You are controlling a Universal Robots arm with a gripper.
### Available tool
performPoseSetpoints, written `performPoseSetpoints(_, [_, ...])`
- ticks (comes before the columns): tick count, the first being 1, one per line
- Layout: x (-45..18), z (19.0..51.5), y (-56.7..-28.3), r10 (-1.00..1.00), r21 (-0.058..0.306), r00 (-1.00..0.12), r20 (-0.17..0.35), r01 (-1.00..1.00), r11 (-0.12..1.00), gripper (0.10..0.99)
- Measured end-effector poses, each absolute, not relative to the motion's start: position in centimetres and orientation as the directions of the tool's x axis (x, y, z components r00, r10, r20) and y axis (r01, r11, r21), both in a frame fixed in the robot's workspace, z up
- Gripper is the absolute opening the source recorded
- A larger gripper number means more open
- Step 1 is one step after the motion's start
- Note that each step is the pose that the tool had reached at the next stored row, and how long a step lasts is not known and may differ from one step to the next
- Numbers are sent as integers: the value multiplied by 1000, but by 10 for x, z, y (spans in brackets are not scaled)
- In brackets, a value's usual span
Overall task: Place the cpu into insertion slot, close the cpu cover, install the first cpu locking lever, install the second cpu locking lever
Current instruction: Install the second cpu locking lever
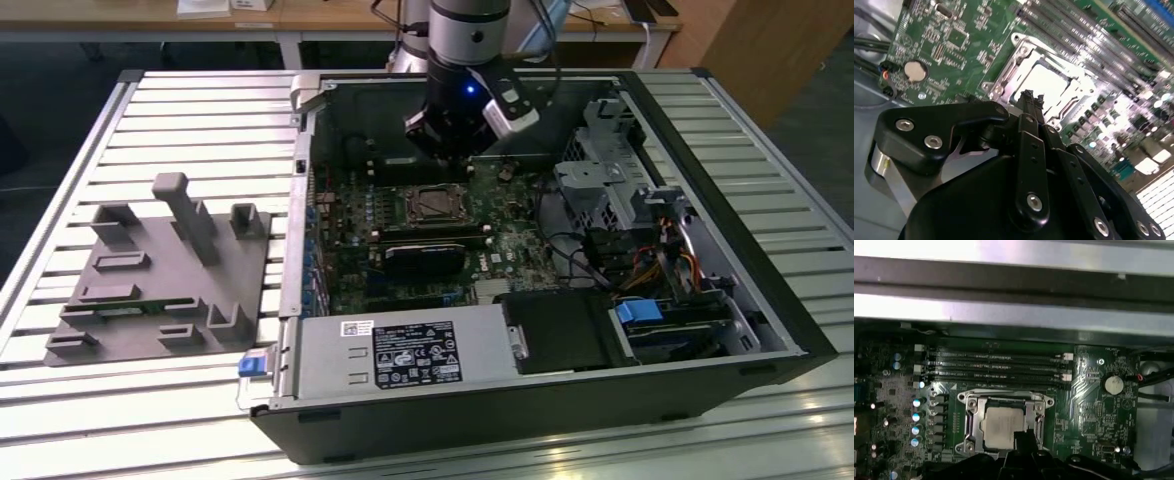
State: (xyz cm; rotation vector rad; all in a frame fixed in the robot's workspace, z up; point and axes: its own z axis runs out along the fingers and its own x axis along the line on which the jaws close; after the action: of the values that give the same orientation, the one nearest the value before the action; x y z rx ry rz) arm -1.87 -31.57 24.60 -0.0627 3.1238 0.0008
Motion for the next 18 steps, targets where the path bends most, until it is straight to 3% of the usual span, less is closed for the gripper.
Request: performPoseSetpoints(18, [-19, 240, -335, -40, 1, -999, -15, -40, 999, 106])
